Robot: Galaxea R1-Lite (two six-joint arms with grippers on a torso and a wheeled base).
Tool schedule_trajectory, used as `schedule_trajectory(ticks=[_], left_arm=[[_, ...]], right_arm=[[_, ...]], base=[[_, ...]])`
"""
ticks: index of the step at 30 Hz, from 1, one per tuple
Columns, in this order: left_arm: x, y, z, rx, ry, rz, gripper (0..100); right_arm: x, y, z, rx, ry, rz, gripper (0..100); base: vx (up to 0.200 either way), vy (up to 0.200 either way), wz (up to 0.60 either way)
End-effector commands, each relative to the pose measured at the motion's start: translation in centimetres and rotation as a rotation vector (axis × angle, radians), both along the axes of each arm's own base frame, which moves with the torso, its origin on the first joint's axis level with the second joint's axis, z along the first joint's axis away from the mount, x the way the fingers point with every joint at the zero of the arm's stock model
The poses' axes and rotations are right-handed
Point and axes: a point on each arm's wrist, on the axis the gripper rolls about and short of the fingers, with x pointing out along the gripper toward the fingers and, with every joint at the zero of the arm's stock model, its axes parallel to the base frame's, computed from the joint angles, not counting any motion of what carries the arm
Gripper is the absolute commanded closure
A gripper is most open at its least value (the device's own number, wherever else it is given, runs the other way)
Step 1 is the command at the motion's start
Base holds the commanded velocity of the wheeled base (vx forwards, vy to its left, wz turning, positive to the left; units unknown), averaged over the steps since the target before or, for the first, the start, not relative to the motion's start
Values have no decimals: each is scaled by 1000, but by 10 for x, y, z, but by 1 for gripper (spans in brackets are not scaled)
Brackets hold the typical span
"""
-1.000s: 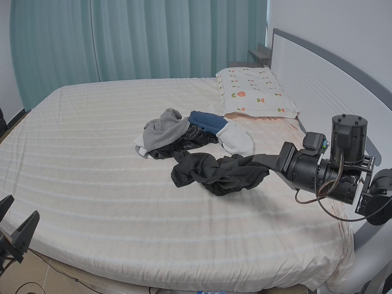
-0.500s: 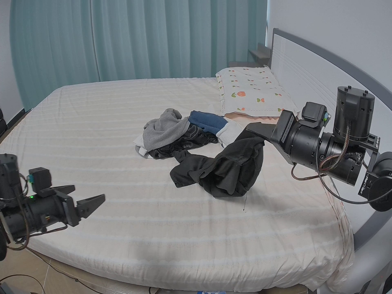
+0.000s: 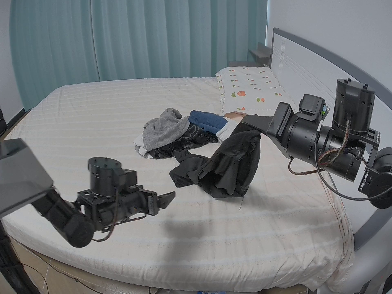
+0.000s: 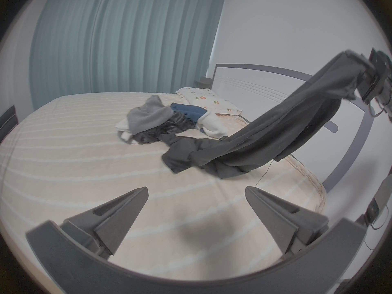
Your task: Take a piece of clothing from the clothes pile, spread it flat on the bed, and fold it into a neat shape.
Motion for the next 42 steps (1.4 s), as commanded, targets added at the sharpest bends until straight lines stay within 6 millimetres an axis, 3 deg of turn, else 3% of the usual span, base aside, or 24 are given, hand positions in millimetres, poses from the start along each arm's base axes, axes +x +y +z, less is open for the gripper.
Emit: schedule_trajectory(ticks=[1,19,23,29,37,42], left_arm=[[32,-59,-52,14,17,-56,0],[92,-90,-48,-95,-119,106,0],[107,-95,-53,-113,-143,119,0],[129,-100,-70,-107,-139,137,0],[140,-104,-94,-105,-87,156,0],[144,-113,-103,-130,-53,166,0]], right_arm=[[1,1,-4,-12,9,2,100],[-5,2,1,-3,-5,16,100],[-15,8,5,9,-17,51,100],[-22,1,29,62,-89,49,100],[-3,-22,52,106,-157,-15,100],[2,-30,55,110,-165,-19,100]], base=[[0,0,0],[0,0,0],[0,0,0],[0,0,0],[0,0,0],[0,0,0]])
